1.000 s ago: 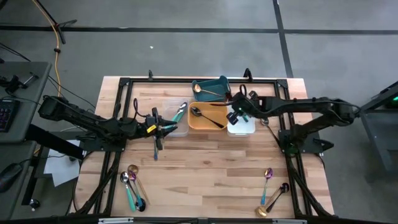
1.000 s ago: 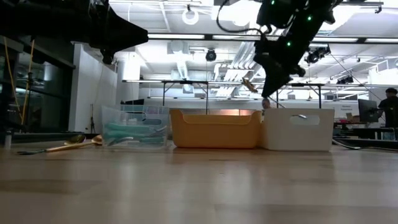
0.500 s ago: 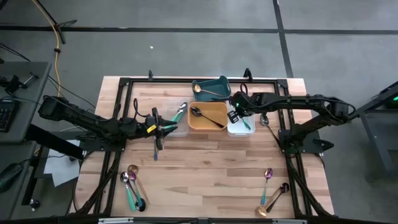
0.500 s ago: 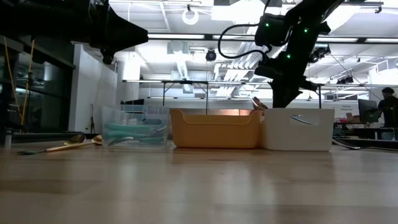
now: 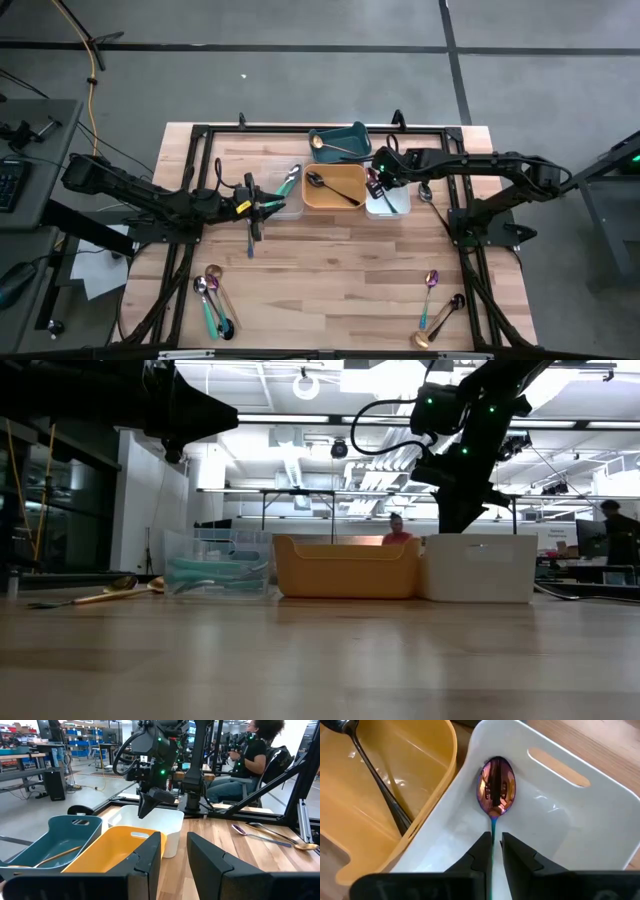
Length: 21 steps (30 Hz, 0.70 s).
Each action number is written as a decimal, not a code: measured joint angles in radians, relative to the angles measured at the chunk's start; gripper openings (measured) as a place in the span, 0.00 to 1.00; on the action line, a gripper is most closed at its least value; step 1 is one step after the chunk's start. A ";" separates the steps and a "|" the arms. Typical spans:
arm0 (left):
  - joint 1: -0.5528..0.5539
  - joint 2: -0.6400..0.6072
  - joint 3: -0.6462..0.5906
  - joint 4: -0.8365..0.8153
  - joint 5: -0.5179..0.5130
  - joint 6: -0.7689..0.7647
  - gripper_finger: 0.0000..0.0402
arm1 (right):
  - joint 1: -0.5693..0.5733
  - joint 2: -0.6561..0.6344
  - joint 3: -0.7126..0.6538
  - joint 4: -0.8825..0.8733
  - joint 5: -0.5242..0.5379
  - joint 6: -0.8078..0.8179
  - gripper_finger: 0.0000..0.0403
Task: Sort silverware by color (type)
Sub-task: Put the gold-colored spoon into the green bin
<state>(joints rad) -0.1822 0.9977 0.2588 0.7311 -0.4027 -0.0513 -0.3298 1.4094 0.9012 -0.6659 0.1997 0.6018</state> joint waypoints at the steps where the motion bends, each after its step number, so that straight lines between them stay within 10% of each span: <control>1: 0.000 0.000 0.000 0.000 0.000 0.000 0.22 | 0.000 0.000 0.000 0.000 0.000 -0.007 0.10; 21: -0.001 0.000 0.000 -0.009 0.000 -0.044 0.22 | 0.426 0.000 0.000 0.346 0.225 -0.312 0.10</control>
<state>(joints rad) -0.1829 0.9977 0.2588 0.7219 -0.4026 -0.0952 0.0966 1.4094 0.9012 -0.3202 0.4248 0.2896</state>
